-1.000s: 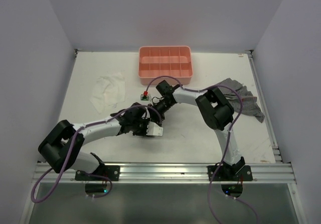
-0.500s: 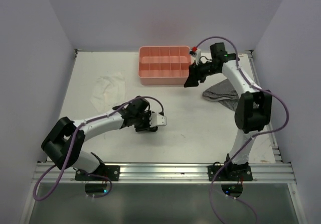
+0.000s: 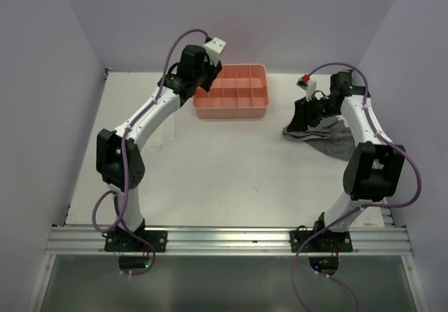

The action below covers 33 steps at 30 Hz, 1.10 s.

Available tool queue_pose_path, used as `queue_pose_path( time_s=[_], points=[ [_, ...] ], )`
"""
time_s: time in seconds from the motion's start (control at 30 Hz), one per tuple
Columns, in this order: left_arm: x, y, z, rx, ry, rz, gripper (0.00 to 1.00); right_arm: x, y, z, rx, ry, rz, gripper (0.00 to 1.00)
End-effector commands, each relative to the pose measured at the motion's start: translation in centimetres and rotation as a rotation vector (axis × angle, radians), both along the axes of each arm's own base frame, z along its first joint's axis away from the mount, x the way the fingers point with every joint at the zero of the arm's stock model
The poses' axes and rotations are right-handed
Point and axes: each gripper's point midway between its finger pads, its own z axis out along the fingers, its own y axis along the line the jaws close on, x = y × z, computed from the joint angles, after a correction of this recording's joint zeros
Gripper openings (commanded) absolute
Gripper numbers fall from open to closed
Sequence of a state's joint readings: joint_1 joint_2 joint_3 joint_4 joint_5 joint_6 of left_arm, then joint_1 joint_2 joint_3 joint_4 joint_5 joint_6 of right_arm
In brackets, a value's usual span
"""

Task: Roll the underwear
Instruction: Place the rolled underwear into the container

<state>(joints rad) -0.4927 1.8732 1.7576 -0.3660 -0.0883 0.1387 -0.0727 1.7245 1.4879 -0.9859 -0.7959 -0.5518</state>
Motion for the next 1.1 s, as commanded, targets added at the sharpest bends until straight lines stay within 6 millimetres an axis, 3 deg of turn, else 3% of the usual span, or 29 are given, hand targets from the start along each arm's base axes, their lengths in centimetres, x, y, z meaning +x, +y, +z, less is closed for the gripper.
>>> queue_pose_path(
  time_s=[0.0, 0.03, 0.1, 0.13, 0.2, 0.43, 0.67, 1.07],
  points=[
    [5.1, 4.2, 2.7, -0.050, -0.120, 0.315, 0.00, -1.2, -0.7, 1.8, -0.034, -0.063, 0.002, 0.56],
    [6.2, 4.4, 1.3, -0.025, -0.121, 0.343, 0.00, -1.2, -0.9, 1.7, -0.046, -0.061, -0.003, 0.56],
    [7.6, 5.1, 1.6, -0.003, -0.172, 0.408, 0.00, -1.4, -1.2, 1.7, -0.051, -0.061, -0.011, 0.56],
    [8.3, 5.3, -0.3, 0.025, -0.156, 0.430, 0.00, -1.5, -1.2, 1.7, -0.055, -0.061, -0.014, 0.56],
    [9.1, 5.8, -1.8, 0.055, -0.158, 0.465, 0.00, -1.7, -1.3, 1.6, -0.055, -0.053, -0.021, 0.56],
    [10.0, 5.7, -5.5, 0.046, -0.105, 0.494, 0.00, -2.5, -1.5, 0.9, -0.068, -0.040, -0.031, 0.56],
    [9.1, 5.2, -10.1, 0.042, 0.016, 0.500, 0.00, -2.5, -1.5, 1.0, -0.067, -0.039, -0.035, 0.56],
    [6.6, 5.0, -14.8, 0.053, 0.202, 0.511, 0.00, -2.6, -1.4, 0.7, -0.057, -0.027, -0.038, 0.56]
  ],
)
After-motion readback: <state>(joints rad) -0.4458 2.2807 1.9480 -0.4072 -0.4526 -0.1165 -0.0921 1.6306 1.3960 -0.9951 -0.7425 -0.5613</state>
